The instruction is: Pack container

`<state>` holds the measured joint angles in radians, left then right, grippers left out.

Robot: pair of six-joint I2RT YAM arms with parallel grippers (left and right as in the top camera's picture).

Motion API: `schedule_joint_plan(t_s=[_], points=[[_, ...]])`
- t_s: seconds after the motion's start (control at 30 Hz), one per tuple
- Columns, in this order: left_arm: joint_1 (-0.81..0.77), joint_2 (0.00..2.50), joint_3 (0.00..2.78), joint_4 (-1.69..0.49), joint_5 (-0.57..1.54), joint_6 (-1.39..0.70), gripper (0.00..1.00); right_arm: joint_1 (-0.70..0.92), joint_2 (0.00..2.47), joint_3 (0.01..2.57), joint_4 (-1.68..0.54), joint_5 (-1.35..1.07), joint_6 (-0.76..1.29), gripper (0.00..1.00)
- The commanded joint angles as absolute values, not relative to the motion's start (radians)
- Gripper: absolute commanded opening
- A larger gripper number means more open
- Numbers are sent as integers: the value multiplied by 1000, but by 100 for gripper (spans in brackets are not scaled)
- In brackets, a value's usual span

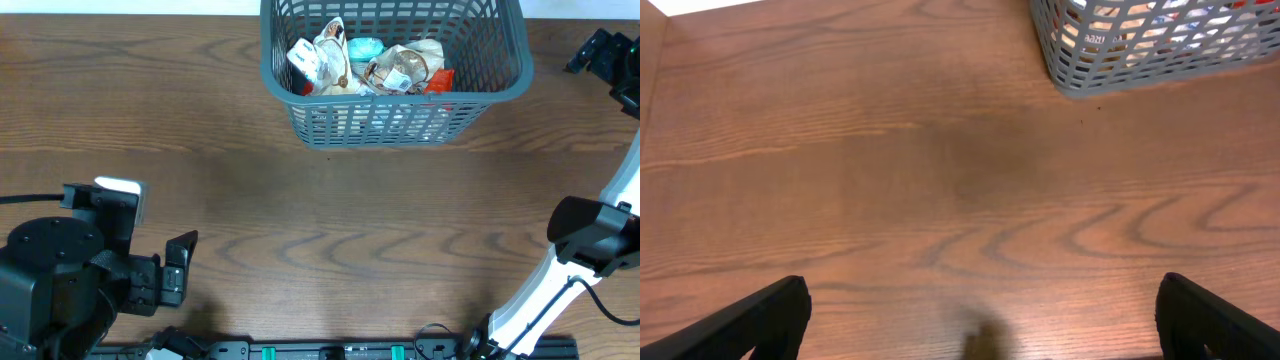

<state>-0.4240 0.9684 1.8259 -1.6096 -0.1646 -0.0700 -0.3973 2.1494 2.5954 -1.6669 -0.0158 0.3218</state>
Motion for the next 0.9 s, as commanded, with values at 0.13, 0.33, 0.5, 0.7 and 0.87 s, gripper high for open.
schedule_joint_plan(t_s=[0.13, 0.33, 0.5, 0.7, 0.87], points=[[-419, 973, 1828, -1675, -170, -57, 99, -392, 2140, 2591, -1668, -20, 321, 99], [-419, 973, 1827, -1689, -170, -23, 98, -392, 2140, 2591, -1668, -20, 321, 99], [-419, 968, 1794, -1664, -170, -15, 99, -392, 2140, 2591, -1668, -19, 321, 99], [-363, 853, 1656, -1442, -169, 35, 99, -392, 2140, 2591, -1668, -20, 321, 99], [-247, 689, 1433, -1186, -165, 41, 99, -392, 2140, 2591, -1668, -20, 321, 99]])
